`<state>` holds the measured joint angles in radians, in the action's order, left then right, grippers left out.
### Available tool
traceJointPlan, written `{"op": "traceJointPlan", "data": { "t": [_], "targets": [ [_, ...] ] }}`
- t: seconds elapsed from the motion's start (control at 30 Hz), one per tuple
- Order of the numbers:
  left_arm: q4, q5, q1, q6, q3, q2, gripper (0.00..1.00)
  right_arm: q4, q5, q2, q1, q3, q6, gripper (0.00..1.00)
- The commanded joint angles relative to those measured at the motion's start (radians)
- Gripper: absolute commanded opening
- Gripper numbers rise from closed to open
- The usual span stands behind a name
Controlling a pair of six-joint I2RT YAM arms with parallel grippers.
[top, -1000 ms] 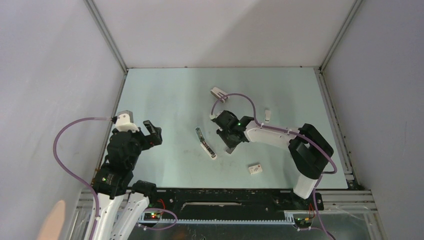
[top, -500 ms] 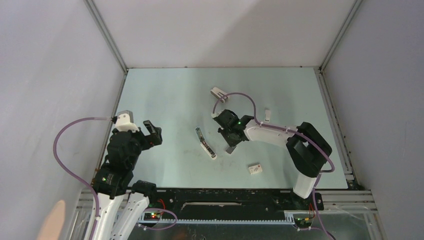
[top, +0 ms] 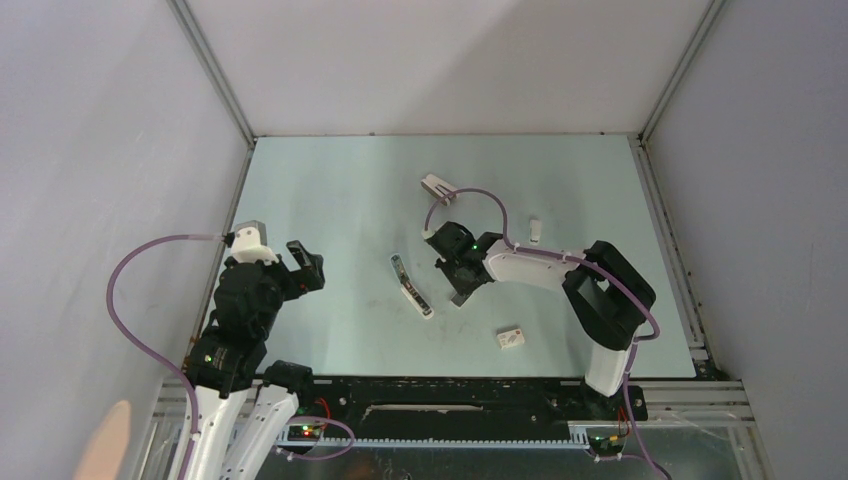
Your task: Load the staples into the stapler
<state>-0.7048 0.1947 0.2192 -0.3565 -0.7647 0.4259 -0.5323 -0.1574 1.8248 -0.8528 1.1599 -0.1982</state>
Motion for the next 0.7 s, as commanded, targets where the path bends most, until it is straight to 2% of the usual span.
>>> {"op": "traceJointPlan", "data": {
  "t": [0.0, 0.4, 0.67],
  "targets": [
    [0.03, -0.017, -0.012, 0.024, -0.001, 0.01, 1.0, 0.034, -0.005, 0.019, 0.005, 0.005, 0.005, 0.23],
    [0.03, -0.017, -0.011, 0.024, -0.001, 0.008, 1.0, 0.035, 0.008, 0.035, 0.006, 0.005, 0.005, 0.27],
    [0.032, -0.022, -0.011, 0.025, 0.0, 0.007, 1.0, 0.037, 0.031, 0.049, 0.002, 0.006, -0.002, 0.22]
  ]
}}
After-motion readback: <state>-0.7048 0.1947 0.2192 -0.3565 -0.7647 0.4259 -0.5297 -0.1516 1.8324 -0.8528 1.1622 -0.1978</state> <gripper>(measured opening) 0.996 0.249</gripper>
